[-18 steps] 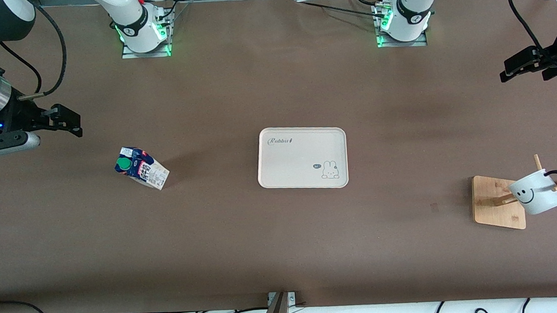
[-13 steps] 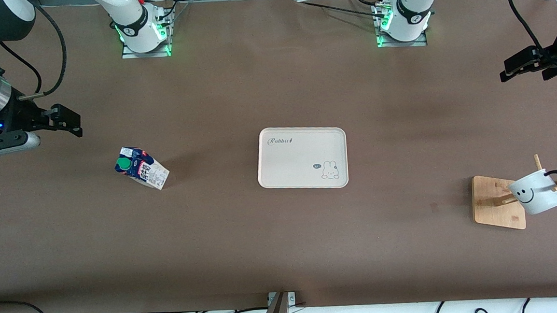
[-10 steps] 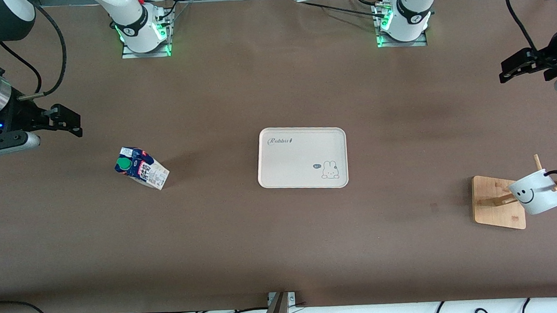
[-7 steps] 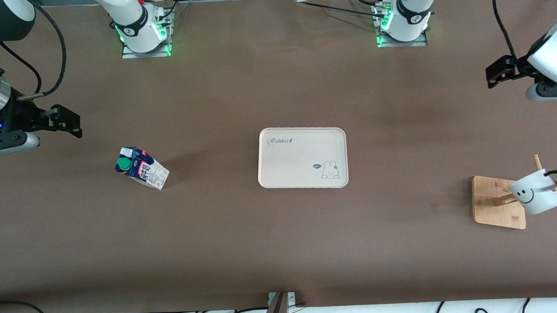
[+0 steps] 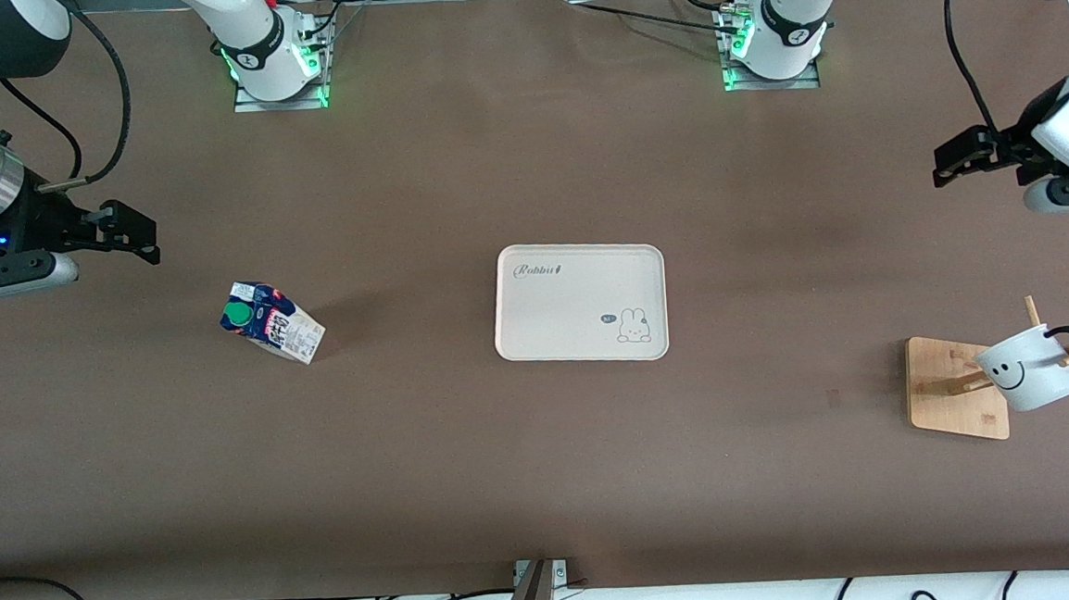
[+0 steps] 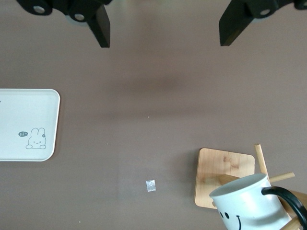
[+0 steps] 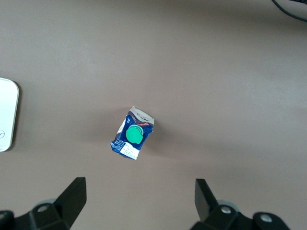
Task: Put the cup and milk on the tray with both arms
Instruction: 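Move the right gripper toward the milk carton and the left toward the mug, then grasp the milk carton with the right gripper while the left gripper reaches the mug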
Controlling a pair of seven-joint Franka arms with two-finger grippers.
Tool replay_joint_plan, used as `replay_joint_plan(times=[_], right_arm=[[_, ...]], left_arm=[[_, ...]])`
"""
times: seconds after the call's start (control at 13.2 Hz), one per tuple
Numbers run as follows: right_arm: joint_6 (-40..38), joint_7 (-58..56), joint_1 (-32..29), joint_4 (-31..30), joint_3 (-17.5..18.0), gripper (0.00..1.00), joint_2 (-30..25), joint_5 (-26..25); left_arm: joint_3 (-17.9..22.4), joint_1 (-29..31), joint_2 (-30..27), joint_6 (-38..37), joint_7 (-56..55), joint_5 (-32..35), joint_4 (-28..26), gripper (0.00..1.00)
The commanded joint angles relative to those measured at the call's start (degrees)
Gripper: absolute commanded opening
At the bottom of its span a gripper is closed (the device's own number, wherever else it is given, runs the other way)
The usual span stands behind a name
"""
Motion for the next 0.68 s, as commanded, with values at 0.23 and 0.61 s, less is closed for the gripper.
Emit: replay_joint_plan(times=[0.23, 0.61], right_arm=[[6.28, 0.61, 0.86, 0.77, 0.15, 1.0, 4.98, -0.19], [10.1, 0.27, 3.41, 0.77, 0.24, 1.0, 17.02, 0.16]], left_arm=[[-0.27, 0.03, -0.72, 7.35, -0.7, -1.68, -3.74, 1.0], [-0.45, 0.56, -8.7, 43.63, -0.61, -3.88, -29.11, 1.0]])
